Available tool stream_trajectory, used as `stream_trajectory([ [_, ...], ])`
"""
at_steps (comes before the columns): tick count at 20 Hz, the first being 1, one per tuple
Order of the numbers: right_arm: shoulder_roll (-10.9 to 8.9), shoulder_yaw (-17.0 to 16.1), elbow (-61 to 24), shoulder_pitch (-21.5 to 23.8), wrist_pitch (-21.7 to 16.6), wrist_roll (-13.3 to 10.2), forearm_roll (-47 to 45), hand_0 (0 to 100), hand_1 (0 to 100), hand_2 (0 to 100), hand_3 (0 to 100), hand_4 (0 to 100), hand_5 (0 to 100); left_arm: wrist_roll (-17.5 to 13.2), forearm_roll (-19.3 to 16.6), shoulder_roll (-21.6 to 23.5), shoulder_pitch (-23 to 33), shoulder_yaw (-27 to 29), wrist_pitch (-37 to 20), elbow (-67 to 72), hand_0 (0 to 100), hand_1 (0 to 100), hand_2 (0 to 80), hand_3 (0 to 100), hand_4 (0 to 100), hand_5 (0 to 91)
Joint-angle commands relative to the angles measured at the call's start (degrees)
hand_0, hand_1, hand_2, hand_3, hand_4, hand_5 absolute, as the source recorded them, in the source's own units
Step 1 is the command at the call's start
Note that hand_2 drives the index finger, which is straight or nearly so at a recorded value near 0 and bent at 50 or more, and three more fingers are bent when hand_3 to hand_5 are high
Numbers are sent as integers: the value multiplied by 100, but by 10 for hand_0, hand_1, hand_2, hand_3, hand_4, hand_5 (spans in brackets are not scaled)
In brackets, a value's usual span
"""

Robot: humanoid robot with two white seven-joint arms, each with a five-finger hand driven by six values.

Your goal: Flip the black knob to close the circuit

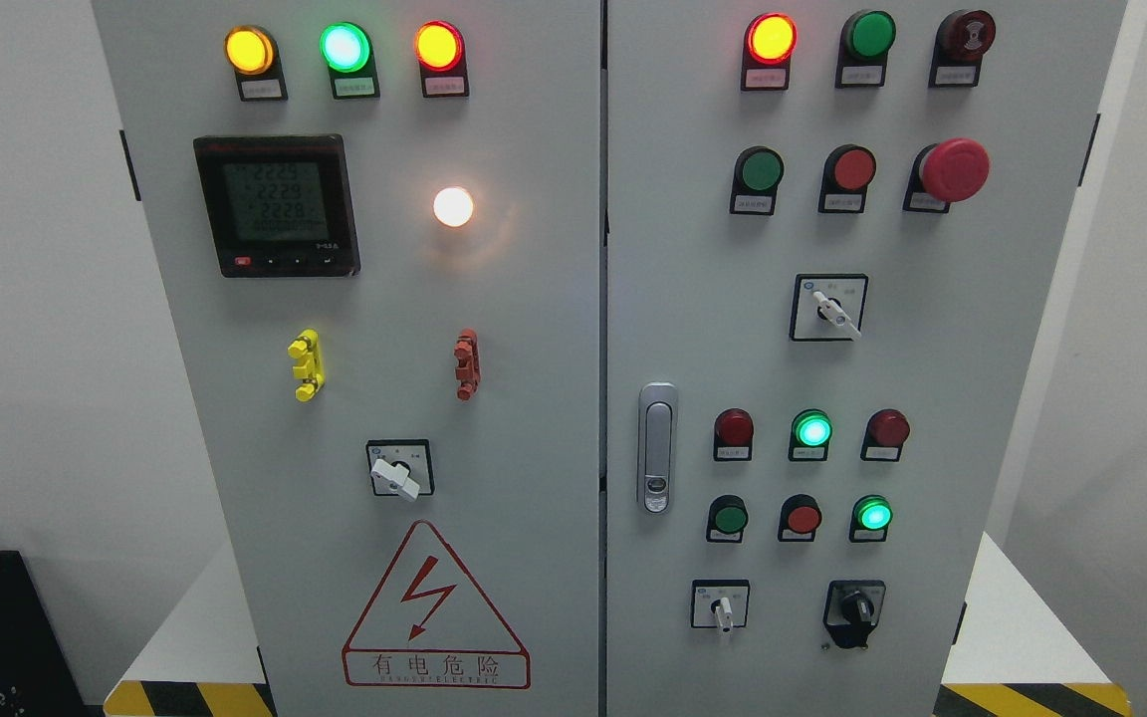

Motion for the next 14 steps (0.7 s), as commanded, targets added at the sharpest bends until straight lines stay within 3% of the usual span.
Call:
stream_trajectory([
  [1,8,-29,151,0,0,10,-8,0,33,0,0,0,0,3,-10,0,2,0,-4,4,120,556,0,0,0,0],
  [7,61,-29,46,0,0,19,-8,0,33,0,0,0,0,3,-10,0,-7,0,-4,-4,120,556,0,0,0,0],
  [9,70,-107,-321,18,-157,220,-174,0,32,0,0,0,0,3,-10,0,2,0,-4,-4,120,556,0,0,0,0],
  [11,122,-204,-1014,131,-709,510,-394,0,23,0,0,0,0,3,-10,0,-7,0,-4,4,120,556,0,0,0,0],
  [14,158,-170,-2638,587,-1615,730,-448,0,28,0,0,0,0,3,8,0,-7,0,-4,-4,120,556,0,0,0,0],
])
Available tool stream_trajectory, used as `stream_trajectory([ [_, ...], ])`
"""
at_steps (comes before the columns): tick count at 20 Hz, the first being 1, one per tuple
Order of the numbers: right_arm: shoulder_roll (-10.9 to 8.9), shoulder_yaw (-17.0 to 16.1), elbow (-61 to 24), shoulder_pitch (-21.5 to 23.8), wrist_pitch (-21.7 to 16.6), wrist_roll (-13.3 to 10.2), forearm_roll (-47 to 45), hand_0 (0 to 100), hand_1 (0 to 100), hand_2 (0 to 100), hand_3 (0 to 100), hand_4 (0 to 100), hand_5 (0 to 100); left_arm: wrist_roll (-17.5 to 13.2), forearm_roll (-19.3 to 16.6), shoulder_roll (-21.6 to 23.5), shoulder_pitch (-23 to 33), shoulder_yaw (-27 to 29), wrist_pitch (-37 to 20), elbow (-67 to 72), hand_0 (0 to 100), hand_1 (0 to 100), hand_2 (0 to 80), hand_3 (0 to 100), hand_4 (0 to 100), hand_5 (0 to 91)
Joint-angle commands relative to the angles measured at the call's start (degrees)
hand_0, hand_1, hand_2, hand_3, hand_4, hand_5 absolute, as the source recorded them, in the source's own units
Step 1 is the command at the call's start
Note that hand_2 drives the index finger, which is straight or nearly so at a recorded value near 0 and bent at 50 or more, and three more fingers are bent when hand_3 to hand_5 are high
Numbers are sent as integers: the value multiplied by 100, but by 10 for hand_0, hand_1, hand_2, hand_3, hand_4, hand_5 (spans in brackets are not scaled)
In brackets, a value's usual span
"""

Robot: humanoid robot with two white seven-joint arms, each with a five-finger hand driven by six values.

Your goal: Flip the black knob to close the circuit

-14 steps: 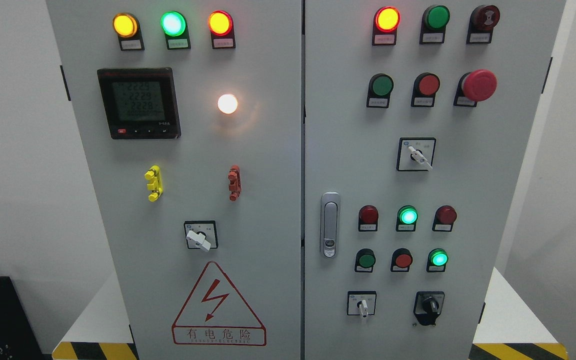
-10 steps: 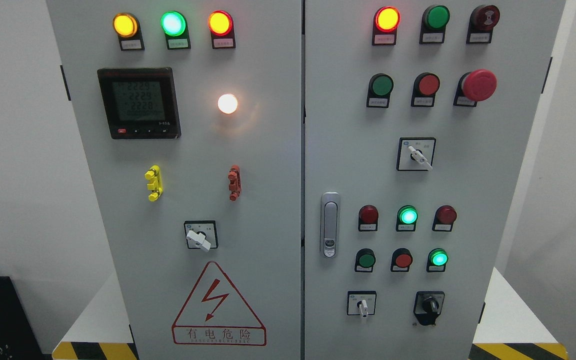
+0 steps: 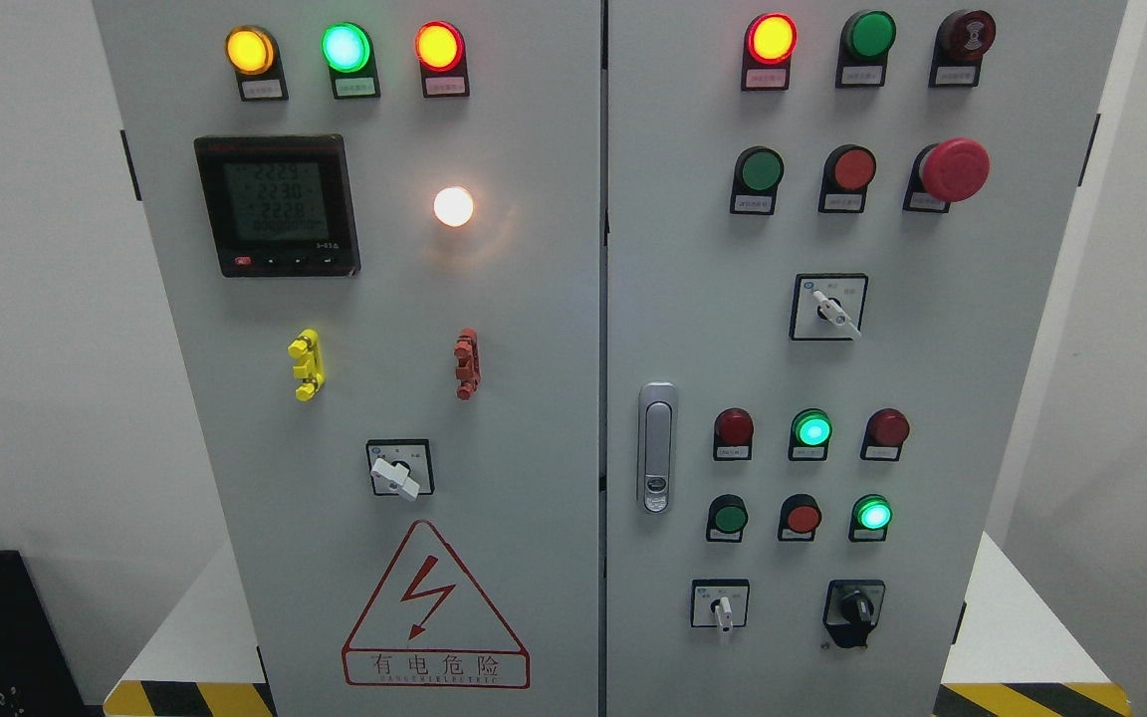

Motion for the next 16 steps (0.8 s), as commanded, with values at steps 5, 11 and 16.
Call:
stream_trajectory([
  [5,271,24,-6237,1357,-936,788,-1027,0,54,0,27,0,0,3,10,0,4,0,-4,-4,120,556,0,0,0,0],
  [11,350,-10,-9608,1675,-689,508,-1708,0,124,115,220,185,8,3,10,0,4,0,-4,-4,120,556,0,0,0,0],
  [16,315,-134,-11025,1579,-689,227,-1053,0,292,496,760,629,601,3,10,0,-5,0,-4,5,120,556,0,0,0,0],
])
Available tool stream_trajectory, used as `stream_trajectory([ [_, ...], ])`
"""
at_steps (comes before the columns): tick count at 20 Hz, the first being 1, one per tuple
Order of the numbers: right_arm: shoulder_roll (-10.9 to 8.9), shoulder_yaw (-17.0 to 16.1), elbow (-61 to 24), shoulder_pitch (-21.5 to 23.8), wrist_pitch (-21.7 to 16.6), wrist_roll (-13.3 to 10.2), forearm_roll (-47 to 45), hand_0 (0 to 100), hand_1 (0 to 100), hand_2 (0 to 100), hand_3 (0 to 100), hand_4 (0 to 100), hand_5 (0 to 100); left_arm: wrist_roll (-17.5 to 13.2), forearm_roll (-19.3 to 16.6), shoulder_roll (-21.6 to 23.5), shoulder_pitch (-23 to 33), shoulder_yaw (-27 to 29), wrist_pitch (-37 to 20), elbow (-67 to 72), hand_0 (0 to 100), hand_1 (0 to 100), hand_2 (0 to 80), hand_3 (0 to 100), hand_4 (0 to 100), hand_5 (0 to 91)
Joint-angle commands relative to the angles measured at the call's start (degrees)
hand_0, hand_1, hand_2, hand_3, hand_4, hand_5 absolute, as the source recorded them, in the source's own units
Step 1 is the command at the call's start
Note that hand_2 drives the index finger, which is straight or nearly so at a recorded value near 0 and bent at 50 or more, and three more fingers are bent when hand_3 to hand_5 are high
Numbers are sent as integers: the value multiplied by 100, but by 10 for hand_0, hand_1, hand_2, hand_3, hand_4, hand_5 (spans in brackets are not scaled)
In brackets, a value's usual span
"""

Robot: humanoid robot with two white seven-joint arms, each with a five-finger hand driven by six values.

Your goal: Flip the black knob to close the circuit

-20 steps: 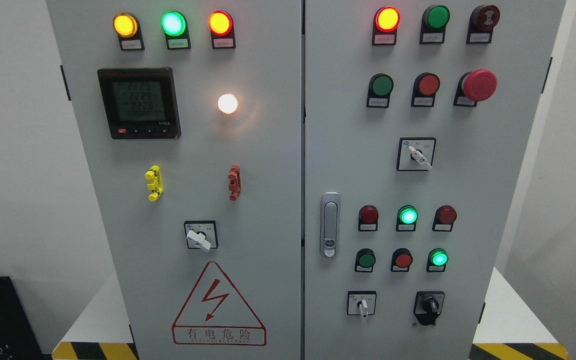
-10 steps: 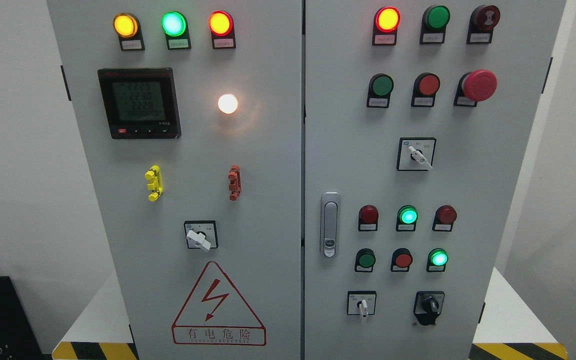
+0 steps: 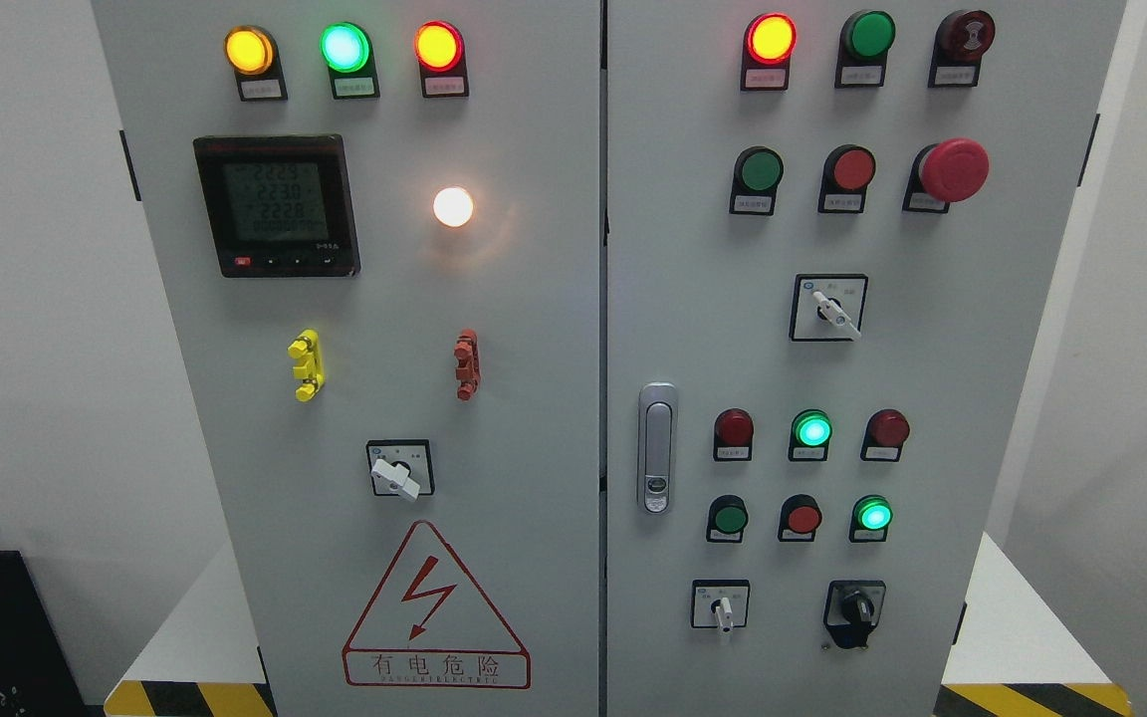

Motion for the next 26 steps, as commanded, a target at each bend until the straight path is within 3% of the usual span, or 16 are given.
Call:
stream_trajectory([
  [1,135,-187,-4625,-10,-36,-440,1100,0,319,511,768,641,609,3,-10,0,-5,0,-5,-3,120,556,0,0,0,0],
  [3,47,-511,-4661,-230,-97,-793,2603,0,399,644,862,694,676,3,7,0,-5,0,-5,5,120,556,0,0,0,0],
  [5,-41,-819,-4801,-388,-115,-943,3879,0,423,751,936,740,726,3,-10,0,-5,0,-5,5,120,556,0,0,0,0],
  [7,-102,-917,-4959,-468,-106,-1049,4690,0,423,815,1000,777,766,3,-10,0,3,0,-5,-4,120,556,0,0,0,0],
  [10,-532,-1039,-5012,-784,-28,-1032,5753,0,404,869,1000,810,807,3,7,0,3,0,-5,5,120,556,0,0,0,0],
  [12,-638,-1040,-5013,-986,104,-866,6160,0,282,893,1000,834,836,3,-10,0,-5,0,-5,5,120,556,0,0,0,0],
  [13,-665,-1031,-5013,-1048,122,-656,6257,0,162,903,1000,840,846,3,-10,0,-5,0,-5,5,120,556,0,0,0,0],
  [14,-665,-1005,-5013,-1118,122,-523,6345,0,93,907,1000,847,851,3,-10,0,-5,0,-5,-3,120,556,0,0,0,0],
  [17,-683,-891,-5004,-1250,140,-452,6626,0,0,912,1000,848,855,3,-10,0,-5,0,-5,5,120,556,0,0,0,0],
  [23,-648,-206,-4899,-1461,421,-355,6812,0,0,922,1000,850,859,3,7,0,3,0,-5,5,120,556,0,0,0,0],
  [26,-621,58,-4688,-1716,789,-355,6882,0,0,924,1000,851,860,3,-10,0,-5,0,-5,-3,120,556,0,0,0,0],
])
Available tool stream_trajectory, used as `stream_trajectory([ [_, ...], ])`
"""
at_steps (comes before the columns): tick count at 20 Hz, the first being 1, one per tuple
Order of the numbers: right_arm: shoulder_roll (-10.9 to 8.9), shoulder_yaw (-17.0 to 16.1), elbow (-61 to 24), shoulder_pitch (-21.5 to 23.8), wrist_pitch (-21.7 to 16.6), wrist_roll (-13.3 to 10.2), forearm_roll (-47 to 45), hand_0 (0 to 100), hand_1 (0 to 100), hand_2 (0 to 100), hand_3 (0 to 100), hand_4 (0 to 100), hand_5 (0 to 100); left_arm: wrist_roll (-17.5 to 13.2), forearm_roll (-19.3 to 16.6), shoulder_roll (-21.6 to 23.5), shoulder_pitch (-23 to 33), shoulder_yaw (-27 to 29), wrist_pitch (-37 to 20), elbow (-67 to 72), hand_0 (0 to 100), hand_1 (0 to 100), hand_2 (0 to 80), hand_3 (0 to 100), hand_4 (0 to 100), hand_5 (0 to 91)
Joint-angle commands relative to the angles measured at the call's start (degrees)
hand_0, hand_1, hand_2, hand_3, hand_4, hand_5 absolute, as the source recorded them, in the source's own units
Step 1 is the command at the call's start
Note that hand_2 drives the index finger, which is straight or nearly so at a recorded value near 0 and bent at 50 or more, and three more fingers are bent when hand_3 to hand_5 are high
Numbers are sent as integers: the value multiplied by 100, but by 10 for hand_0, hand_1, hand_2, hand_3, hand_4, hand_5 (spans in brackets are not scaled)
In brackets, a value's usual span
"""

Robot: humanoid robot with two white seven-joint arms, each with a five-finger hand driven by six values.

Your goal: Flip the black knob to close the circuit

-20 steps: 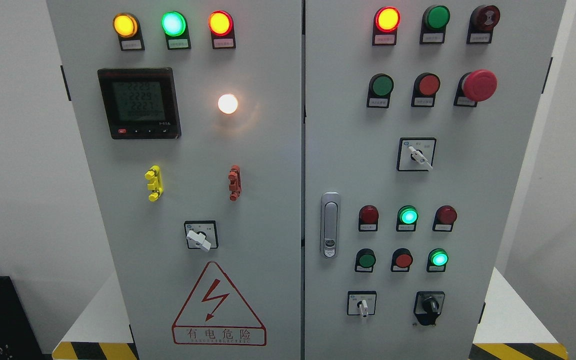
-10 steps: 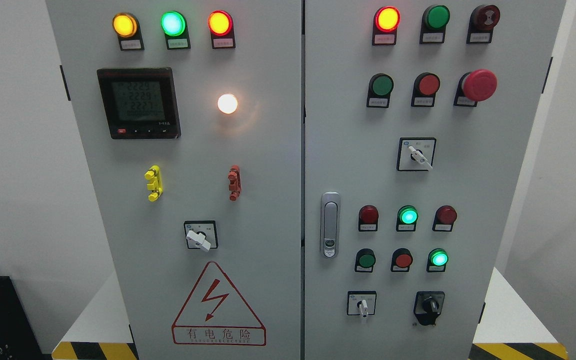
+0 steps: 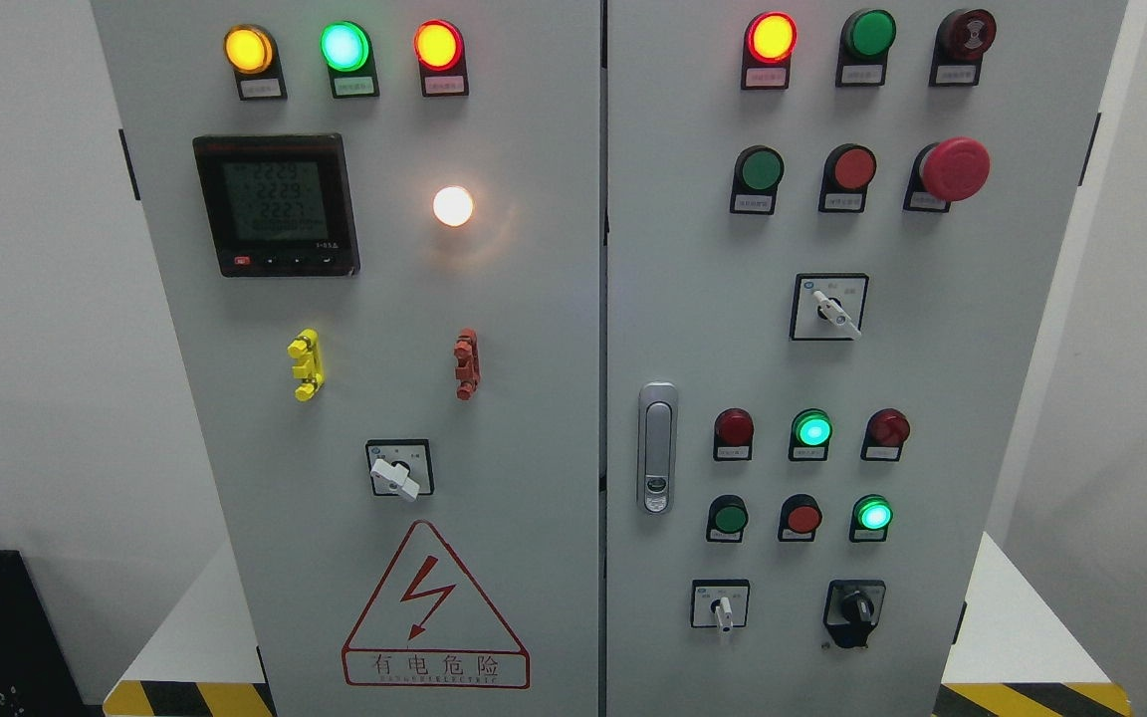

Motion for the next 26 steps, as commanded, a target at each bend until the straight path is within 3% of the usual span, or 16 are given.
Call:
stream_trajectory([
  [1,-110,593,-184,-398,325,15,303,0,0,924,1000,852,861,3,11,0,-5,0,-4,3,120,556,0,0,0,0],
  [6,-101,865,273,-609,809,-20,355,0,0,925,1000,854,862,3,-7,0,-5,0,-4,-5,120,556,0,0,0,0],
  [9,-83,980,519,-600,871,-99,399,0,0,926,1000,854,863,3,11,0,4,0,-4,-5,120,556,0,0,0,0],
  [11,-74,980,712,-627,915,-214,539,0,0,926,1000,853,862,3,11,0,-5,0,-4,-5,120,556,0,0,0,0],
  [26,119,866,1873,-1330,1196,-258,777,0,0,929,1000,854,868,3,-7,0,4,0,-4,-5,120,556,0,0,0,0],
])
